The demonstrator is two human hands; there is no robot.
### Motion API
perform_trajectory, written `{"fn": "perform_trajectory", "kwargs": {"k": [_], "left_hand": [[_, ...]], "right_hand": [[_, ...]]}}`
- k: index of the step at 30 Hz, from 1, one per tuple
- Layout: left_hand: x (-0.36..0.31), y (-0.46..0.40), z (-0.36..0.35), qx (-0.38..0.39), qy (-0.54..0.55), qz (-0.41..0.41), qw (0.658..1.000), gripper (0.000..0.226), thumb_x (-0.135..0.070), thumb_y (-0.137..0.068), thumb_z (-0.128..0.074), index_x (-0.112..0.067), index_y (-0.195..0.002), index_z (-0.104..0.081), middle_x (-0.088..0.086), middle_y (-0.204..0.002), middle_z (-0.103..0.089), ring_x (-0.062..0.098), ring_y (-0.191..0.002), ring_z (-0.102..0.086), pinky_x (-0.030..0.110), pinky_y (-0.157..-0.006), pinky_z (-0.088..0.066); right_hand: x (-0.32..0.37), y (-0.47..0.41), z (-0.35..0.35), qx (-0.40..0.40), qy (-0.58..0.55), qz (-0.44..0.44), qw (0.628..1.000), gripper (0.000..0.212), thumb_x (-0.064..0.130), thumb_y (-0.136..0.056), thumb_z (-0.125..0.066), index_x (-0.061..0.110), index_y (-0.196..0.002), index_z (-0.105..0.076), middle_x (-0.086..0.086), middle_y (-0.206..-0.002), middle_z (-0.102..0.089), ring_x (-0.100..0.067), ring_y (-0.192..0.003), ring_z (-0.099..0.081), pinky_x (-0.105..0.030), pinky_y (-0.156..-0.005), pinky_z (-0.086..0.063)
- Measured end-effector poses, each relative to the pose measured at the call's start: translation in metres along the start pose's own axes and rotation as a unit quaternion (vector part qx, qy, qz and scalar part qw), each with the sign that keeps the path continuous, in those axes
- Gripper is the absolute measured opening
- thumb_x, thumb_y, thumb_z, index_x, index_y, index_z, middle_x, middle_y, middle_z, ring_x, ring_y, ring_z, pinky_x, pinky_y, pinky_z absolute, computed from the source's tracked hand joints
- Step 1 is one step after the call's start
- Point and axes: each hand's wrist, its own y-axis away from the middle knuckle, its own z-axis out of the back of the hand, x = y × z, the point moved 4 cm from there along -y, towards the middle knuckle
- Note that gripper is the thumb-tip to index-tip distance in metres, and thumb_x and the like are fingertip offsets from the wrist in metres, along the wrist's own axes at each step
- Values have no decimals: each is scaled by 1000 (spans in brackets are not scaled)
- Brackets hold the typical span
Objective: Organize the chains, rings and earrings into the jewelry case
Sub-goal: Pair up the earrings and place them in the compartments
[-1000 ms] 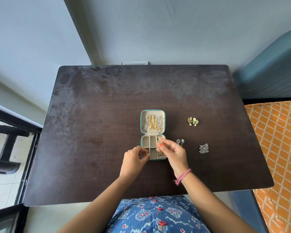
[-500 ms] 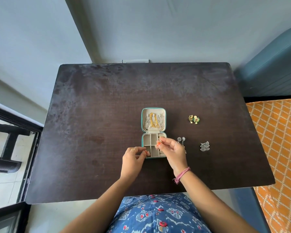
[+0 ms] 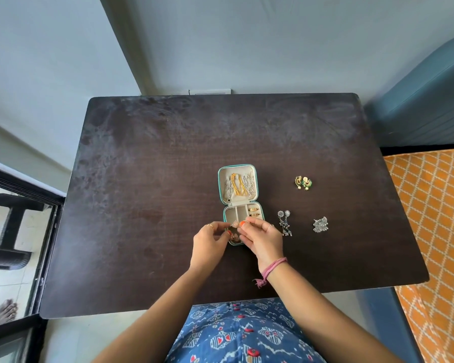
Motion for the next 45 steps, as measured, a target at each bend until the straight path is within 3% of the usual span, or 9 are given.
{"fn": "perform_trajectory", "kwargs": {"k": [3, 10, 13, 19, 24, 27, 31, 37, 45], "left_hand": [[2, 0, 3, 4, 37, 17, 999, 23, -9, -92, -56, -29, -95, -67, -5, -89, -71, 8, -82, -67, 28, -78, -56], [2, 1, 8, 12, -5, -12, 1000, 24, -7, -90, -56, -25, -100, -69, -6, -94, -68, 4, -84, -62, 14, -75, -47], [1, 0, 9, 15, -17, -28, 999, 24, -7, -90, -57, -26, -102, -67, -4, -99, -67, 3, -84, -61, 18, -78, -48], [-2, -1, 11, 22, -49, -57, 997, 23, -10, -92, -57, -22, -108, -68, -4, -104, -62, -1, -81, -61, 8, -71, -46], [-2, 2, 10, 47, -77, -92, 992, 25, -10, -91, -58, -19, -111, -70, -2, -109, -58, 5, -84, -62, 10, -78, -49], [-2, 3, 9, 53, -107, -101, 988, 25, -13, -92, -57, -20, -113, -69, -5, -107, -56, 7, -85, -62, 21, -83, -53], [-5, 3, 9, 55, -119, -111, 985, 26, -15, -93, -57, -21, -115, -68, -7, -107, -54, 6, -84, -61, 21, -84, -52], [-8, 5, 9, 59, -126, -118, 983, 27, -15, -94, -55, -23, -117, -67, -10, -106, -50, 6, -87, -58, 19, -87, -49], [-7, 2, 6, 53, -126, -113, 984, 24, -16, -94, -54, -25, -108, -71, -10, -105, -51, 3, -84, -58, 18, -83, -49]], "right_hand": [[-4, 0, -1, -5, 2, 4, 1000, 20, 1, -80, -72, 4, -98, -65, -13, -86, -72, -20, -82, -70, -28, -74, -59], [-5, 5, -1, 5, 18, 13, 1000, 16, 0, -80, -71, 5, -94, -66, -15, -88, -72, -21, -84, -70, -30, -78, -59], [-6, 5, -1, 1, 39, 23, 999, 15, -1, -79, -72, 6, -92, -67, -17, -90, -72, -23, -86, -70, -32, -77, -59], [-9, 1, 1, -16, 250, 122, 960, 17, 11, -79, -75, 7, -96, -72, -5, -79, -74, -14, -70, -72, -28, -63, -59], [-5, 1, 3, -9, 352, 198, 915, 15, 20, -78, -76, 16, -93, -75, 7, -79, -73, 3, -71, -68, -14, -71, -53], [-9, 2, 3, 2, 353, 199, 914, 12, 20, -81, -74, 18, -92, -76, 7, -82, -75, 0, -76, -68, -24, -79, -56], [-20, 3, 6, 9, 314, 159, 936, 11, 20, -80, -73, 28, -87, -76, 6, -82, -75, -10, -80, -71, -39, -82, -57], [-22, 4, 5, -3, 262, 110, 959, 14, 6, -85, -68, 6, -98, -74, -7, -80, -74, -15, -72, -72, -29, -66, -60], [-18, 5, 7, -18, 333, 132, 933, 7, 7, -81, -72, 10, -88, -71, -4, -71, -68, -11, -54, -65, -26, -52, -57]]}}
